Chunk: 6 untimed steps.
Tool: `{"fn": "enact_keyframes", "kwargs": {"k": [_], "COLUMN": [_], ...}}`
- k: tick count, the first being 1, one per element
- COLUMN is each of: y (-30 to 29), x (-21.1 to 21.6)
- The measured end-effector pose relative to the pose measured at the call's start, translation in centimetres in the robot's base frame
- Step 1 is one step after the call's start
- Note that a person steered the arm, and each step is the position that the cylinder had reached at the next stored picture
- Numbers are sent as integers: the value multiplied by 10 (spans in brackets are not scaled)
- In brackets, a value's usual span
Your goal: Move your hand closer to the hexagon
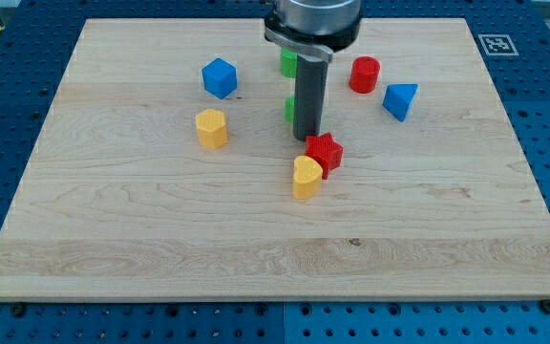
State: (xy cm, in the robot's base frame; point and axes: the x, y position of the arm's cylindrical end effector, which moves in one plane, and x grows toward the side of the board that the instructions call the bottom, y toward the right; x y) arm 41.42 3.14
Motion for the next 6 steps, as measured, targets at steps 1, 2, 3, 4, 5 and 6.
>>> {"fn": "enact_keyframes", "kwargs": {"k": [1, 2, 3, 4, 5, 6], "y": [-24, -69, -102, -137, -196, -197], "x": [-14, -14, -32, -52, -39, -20]}}
